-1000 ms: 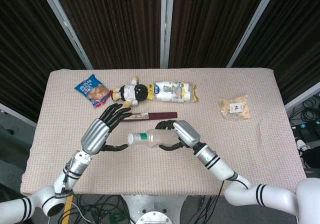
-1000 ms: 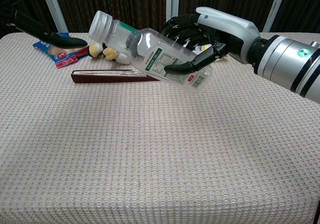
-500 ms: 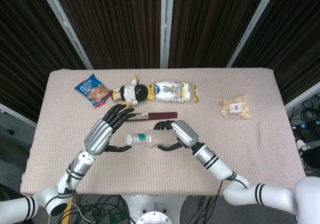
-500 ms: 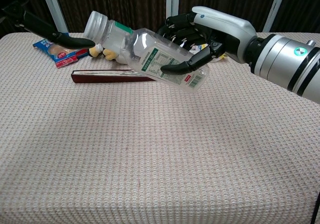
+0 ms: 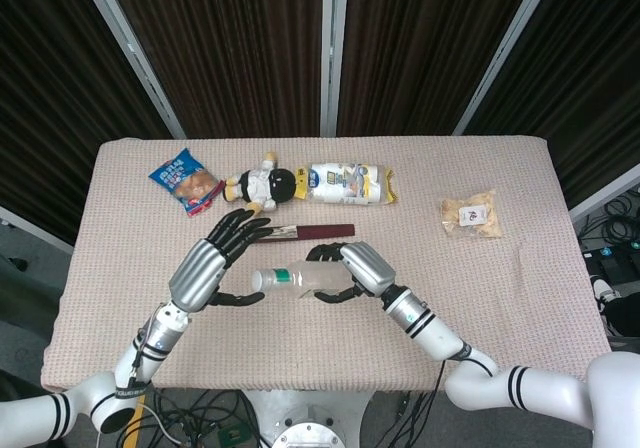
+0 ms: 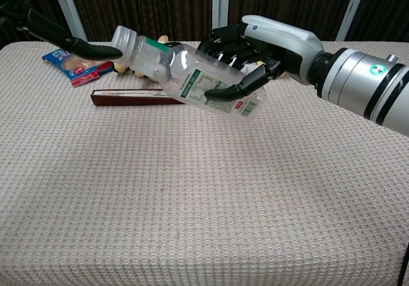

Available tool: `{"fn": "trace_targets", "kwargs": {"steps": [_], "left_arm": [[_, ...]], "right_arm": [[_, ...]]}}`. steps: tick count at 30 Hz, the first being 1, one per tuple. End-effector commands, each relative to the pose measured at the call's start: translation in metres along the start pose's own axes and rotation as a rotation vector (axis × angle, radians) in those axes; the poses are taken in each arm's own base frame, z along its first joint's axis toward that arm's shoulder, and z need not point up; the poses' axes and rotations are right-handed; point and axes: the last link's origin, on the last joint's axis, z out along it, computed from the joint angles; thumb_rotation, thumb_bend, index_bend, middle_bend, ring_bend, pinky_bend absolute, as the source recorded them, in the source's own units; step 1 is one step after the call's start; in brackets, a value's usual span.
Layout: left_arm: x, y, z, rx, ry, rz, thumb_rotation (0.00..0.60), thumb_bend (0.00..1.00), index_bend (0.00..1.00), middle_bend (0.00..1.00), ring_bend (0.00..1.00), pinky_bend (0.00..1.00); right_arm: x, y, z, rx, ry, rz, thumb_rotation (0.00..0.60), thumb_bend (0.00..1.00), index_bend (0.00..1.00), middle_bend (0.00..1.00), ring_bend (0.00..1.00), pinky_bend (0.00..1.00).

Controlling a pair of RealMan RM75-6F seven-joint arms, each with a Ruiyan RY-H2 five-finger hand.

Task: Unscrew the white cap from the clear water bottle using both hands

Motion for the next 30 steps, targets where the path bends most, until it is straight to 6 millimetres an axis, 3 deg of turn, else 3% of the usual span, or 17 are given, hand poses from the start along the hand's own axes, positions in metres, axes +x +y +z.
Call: {"fn": "trace_targets", "kwargs": {"steps": [1, 30], "left_arm": [[0.0002, 0.0005, -0.0011, 0.000, 0.000, -0.001, 0.600, 0.00, 0.13, 0.10, 0.04, 0.07], [0.0034, 0.0026, -0.0054, -0.002, -0.002, 0.015, 0.600, 0.00, 0.13, 0.10, 0.04, 0.07]], "right_arm": [[0.0002, -0.0007, 0.0014, -0.001, -0.007, 0.004, 0.600, 0.40, 0.55, 0.51, 0.39, 0.54], [-0.0017, -0.0043, -0.0026, -0.010, -0.050, -0.004, 0.600, 0.40, 0.55, 0.51, 0.39, 0.54]]}}
